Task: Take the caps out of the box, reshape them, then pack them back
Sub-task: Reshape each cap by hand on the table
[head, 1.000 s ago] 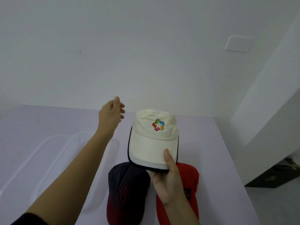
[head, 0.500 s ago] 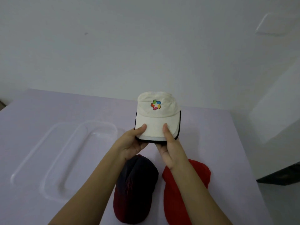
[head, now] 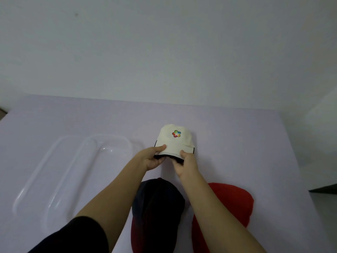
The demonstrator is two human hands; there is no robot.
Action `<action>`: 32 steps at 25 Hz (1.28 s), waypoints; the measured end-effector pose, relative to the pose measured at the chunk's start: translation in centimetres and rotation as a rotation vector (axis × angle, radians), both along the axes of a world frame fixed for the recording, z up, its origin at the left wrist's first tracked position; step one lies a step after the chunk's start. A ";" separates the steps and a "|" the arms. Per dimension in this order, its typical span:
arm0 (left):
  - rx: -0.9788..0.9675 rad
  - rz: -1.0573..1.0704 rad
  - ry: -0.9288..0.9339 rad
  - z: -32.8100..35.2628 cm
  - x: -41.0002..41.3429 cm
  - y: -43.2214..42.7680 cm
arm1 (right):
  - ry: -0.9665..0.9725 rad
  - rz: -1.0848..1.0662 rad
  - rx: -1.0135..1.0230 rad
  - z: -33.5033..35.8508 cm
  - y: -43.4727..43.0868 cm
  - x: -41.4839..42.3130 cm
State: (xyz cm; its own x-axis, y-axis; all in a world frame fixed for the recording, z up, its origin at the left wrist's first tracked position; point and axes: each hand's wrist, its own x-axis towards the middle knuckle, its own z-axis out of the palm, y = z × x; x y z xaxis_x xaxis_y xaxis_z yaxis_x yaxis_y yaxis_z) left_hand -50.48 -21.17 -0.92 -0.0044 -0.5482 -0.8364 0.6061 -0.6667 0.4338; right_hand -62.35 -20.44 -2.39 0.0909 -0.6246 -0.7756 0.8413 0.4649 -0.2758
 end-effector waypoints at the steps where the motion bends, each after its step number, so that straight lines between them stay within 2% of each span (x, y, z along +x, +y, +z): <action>1: 0.026 -0.020 -0.023 -0.6 -0.1 -0.1 | 0.027 0.011 0.040 -0.6 -0.2 0.0; 6: 0.154 -0.078 -0.174 -1.8 0.0 -1.1 | 0.220 0.081 0.222 -2.6 -0.9 0.7; 11: 0.275 -0.138 -0.334 -1.9 -0.4 -1.4 | 0.416 0.306 0.344 -2.9 -1.0 0.4; 13: 0.304 -0.261 -0.544 -2.6 -0.6 -1.7 | 0.593 0.392 0.373 -2.6 -0.9 0.7; 15: 0.235 -0.446 -0.892 -3.2 -0.9 -2.0 | 0.786 0.398 0.280 -2.2 -1.0 1.0; 16: 0.138 -0.487 -0.993 -3.5 -1.0 -2.2 | 0.858 0.406 0.196 -2.1 -1.3 1.1; 19: -0.067 -0.584 -1.005 -3.6 -1.9 -2.5 | 0.966 0.484 -0.004 -2.4 -2.5 1.0; 23: -0.055 -0.699 -1.011 -4.4 -1.9 -2.1 | 0.892 0.664 0.011 -2.8 -2.0 0.8; 25: -0.093 -0.686 -1.057 -4.3 -1.8 -2.1 | 0.878 0.647 0.017 -2.3 -1.5 0.6; 26: -0.139 -0.649 -1.133 -4.0 -1.7 -2.2 | 0.931 0.611 -0.019 -1.7 -1.8 0.4; 27: -0.200 -0.586 -1.222 -3.5 -1.4 -2.5 | 1.042 0.582 -0.104 -1.0 -2.4 0.0; 29: -0.360 -0.479 -1.374 -2.4 -0.5 -3.7 | 1.300 0.598 -0.401 0.2 -4.4 -1.0; 31: -0.506 -0.545 -1.427 -1.8 0.6 -5.4 | 1.429 0.751 -0.658 0.9 -6.6 -1.9; 32: -0.547 -0.653 -1.411 -1.7 1.0 -5.9 | 1.458 0.875 -0.721 0.8 -7.6 -2.4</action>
State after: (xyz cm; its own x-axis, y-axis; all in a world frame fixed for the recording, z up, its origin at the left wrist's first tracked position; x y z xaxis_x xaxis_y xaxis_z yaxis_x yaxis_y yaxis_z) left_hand -49.51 -27.11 -2.58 0.2109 -0.9724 -0.1001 -0.7508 -0.2267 0.6204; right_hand -64.75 -28.00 -1.58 0.1161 -0.9798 -0.1631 -0.6049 0.0605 -0.7940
